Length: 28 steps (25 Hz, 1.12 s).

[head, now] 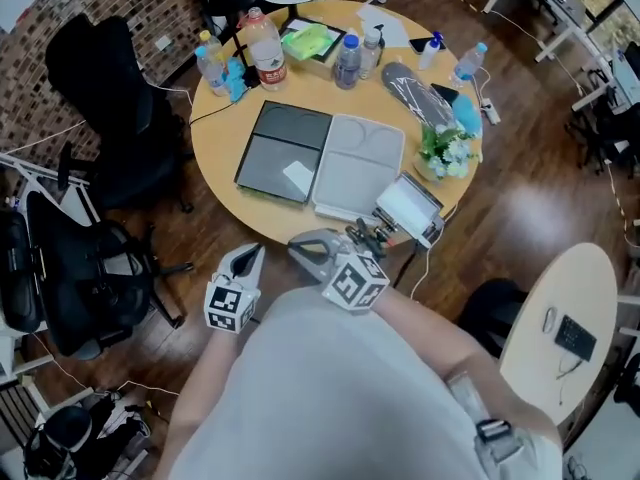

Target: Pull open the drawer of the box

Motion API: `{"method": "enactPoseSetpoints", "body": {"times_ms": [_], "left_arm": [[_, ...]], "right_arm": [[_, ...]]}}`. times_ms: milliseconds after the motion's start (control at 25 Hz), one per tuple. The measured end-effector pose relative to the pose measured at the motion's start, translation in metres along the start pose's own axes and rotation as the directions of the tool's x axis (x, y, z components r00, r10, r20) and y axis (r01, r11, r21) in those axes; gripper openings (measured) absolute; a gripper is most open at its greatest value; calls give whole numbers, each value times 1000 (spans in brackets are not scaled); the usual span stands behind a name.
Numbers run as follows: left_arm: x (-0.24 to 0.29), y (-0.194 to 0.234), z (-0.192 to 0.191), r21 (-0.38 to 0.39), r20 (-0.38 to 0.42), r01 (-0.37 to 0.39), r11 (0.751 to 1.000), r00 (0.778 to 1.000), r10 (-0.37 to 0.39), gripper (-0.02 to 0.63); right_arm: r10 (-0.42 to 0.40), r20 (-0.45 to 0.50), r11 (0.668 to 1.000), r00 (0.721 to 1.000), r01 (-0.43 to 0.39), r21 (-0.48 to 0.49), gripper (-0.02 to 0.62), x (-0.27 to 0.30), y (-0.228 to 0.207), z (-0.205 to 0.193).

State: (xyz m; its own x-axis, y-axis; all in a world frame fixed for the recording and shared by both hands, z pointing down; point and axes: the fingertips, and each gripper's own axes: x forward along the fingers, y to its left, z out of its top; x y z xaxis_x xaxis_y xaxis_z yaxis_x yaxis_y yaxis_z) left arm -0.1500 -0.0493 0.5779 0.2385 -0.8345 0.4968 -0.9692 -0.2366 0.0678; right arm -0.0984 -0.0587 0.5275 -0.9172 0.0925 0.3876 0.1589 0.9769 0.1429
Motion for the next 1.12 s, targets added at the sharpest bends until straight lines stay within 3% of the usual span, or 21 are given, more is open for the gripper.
{"method": "enactPoseSetpoints", "body": {"times_ms": [480,800,1000,1120], "left_arm": [[30,18,7,81,-51,37,996,998,-33,6],[44,26,6,186,-89,112,976,991,-97,6],[64,27,-17,328,-187,156,932,977,-98,6],[82,32,-28,475,-249,178,862,967,-63,6]], "right_arm": [[17,5,1000,1000,-17,16,3,8,-21,-4],[-37,-16,998,999,38,51,3,10,-34,-6],[-104,-31,991,994,106,87,3,8,-44,-17],[-143,-37,985,989,146,90,3,4,-47,-19]]}}
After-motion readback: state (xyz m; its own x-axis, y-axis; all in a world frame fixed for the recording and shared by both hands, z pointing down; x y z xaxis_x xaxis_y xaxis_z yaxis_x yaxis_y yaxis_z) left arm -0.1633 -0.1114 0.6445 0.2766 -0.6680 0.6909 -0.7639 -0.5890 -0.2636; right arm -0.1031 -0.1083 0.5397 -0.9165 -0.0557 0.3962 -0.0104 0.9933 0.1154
